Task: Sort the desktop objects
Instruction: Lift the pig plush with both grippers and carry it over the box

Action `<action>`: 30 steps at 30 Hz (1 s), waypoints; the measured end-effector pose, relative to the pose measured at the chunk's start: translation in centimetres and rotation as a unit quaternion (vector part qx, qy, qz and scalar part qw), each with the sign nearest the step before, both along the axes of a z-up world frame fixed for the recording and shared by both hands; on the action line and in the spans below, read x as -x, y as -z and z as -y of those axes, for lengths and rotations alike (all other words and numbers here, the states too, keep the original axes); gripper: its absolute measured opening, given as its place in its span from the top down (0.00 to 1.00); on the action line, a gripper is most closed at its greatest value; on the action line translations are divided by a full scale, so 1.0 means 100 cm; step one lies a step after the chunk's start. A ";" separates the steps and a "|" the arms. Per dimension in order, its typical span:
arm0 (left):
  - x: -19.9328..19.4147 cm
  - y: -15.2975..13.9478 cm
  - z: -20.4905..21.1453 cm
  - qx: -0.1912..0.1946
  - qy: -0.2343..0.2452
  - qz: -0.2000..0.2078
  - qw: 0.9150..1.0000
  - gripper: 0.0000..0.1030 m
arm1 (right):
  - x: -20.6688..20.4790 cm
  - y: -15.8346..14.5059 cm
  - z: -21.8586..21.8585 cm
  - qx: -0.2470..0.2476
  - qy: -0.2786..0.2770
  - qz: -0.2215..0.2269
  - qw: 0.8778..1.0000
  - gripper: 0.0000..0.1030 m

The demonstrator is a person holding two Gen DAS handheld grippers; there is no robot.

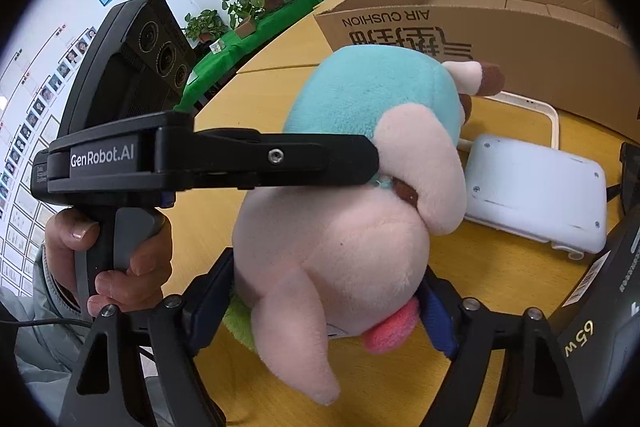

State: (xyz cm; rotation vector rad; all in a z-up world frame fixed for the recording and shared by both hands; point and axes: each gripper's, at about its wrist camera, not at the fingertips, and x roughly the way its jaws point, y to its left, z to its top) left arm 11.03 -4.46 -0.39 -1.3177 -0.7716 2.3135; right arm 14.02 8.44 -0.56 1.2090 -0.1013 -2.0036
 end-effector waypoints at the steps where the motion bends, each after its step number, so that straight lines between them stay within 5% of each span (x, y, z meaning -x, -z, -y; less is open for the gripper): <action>1: 0.001 -0.006 -0.001 0.001 0.000 -0.008 1.000 0.34 | 0.001 -0.003 0.000 0.001 0.001 -0.003 1.000 0.22; 9: 0.019 -0.081 -0.001 0.027 0.010 -0.100 0.995 0.34 | 0.003 -0.066 -0.010 0.012 0.010 -0.079 0.997 0.22; 19: 0.064 -0.185 0.000 0.052 0.023 -0.227 0.972 0.34 | 0.026 -0.169 -0.015 0.017 0.026 -0.212 0.977 0.22; 30: 0.140 -0.274 0.013 0.060 0.022 -0.288 0.956 0.34 | 0.108 -0.256 -0.005 0.029 0.036 -0.273 0.961 0.22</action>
